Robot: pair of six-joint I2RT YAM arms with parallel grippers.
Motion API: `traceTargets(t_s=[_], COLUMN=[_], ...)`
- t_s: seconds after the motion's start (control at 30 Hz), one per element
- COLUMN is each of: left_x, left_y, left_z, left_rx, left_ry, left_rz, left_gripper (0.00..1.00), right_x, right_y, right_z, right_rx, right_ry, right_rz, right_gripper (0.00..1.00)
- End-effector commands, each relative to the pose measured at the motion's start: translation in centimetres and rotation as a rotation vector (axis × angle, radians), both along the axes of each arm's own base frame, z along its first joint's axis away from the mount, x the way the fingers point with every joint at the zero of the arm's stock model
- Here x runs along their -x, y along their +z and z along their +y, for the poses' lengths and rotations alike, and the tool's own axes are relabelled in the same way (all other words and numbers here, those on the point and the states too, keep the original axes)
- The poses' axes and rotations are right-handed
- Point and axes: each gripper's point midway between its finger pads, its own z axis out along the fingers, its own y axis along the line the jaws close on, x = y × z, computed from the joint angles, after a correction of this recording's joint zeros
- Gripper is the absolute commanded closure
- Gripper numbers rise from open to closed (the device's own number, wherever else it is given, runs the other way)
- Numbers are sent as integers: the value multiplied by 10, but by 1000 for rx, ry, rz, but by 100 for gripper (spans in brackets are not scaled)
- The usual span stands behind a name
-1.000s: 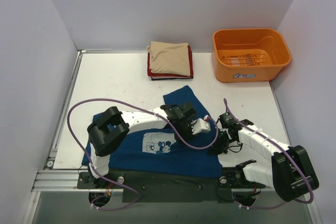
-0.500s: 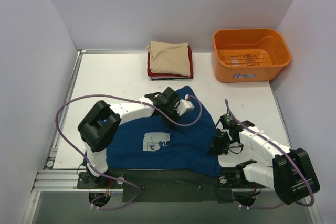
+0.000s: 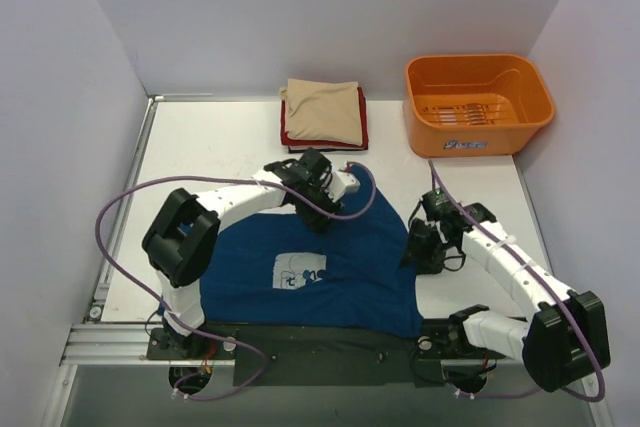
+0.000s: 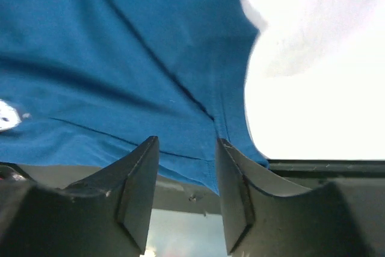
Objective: Fold and stack the t-shirts
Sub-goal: Fold the flattened tshirt in 1/3 of the way, then grap the side of the flattened tshirt furthest away from the robot with both arms
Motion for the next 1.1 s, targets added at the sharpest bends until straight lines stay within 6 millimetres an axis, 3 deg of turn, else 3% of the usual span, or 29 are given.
traceTargets(t_s=[0.0,0.13,0.2,0.23,0.27,0.3,0.33,0.37,0.4,0.43,0.47,0.5,0.53,0.57,0.6,0.7,0.73,0.77,0.8,0.83,0.87,1.07], left_x=[-47,-69,-75,-81,-80,-83,-84,-87,-88,-88,-88,-86,-84,-81,-80,-77,-78,-80,-79,-80,-80,-72], left_y=[62,69,69,67,66,62,63,60,59,56,52,49,42,37,29,13,11,7,4,-1,-5,-20], left_z=[39,109,152,183,199,232,247,276,290,316,327,342,349,356,357,358,358,359,359,361,360,355], left_rx=[20,-52,-97,-114,-122,-135,-136,-140,-136,-136,-130,-136,-154,-164,-172,-166,-163,-160,-158,-157,-163,-150], left_ry=[147,296,374,452,478,562,594,673,705,777,803,846,855,869,866,870,879,883,880,882,871,825], left_rz=[-112,-154,-146,-132,-127,-111,-119,-114,-109,-99,-84,-66,-46,-28,-5,36,38,39,44,50,61,129], left_gripper=[43,43,43,43,42,42,41,41,40,39,38,37,37,37,37,37,37,37,37,37,37,37], right_x=[-28,-66,-95,-111,-134,-157,-170,-193,-203,-223,-231,-249,-257,-272,-279,-306,-308,-315,-315,-319,-318,-306], right_y=[54,63,69,74,80,93,86,99,82,93,75,83,62,69,50,32,14,14,-4,-3,-16,-29], right_z=[-27,-30,-25,-22,-15,-7,0,9,16,25,33,40,43,50,52,62,62,66,68,76,80,108], right_rx=[161,208,223,227,235,234,237,230,230,217,209,200,204,195,198,190,198,187,182,143,128,13], right_ry=[93,145,179,190,224,252,276,300,323,337,356,357,367,367,376,388,392,389,395,398,403,431], right_rz=[-134,-146,-165,-198,-225,-281,-265,-318,-276,-326,-287,-329,-289,-323,-288,-287,-253,-265,-231,-238,-211,-170], right_gripper=[57,49,47,46,43,41,39,39,38,38,38,38,38,38,38,38,39,39,39,39,40,50])
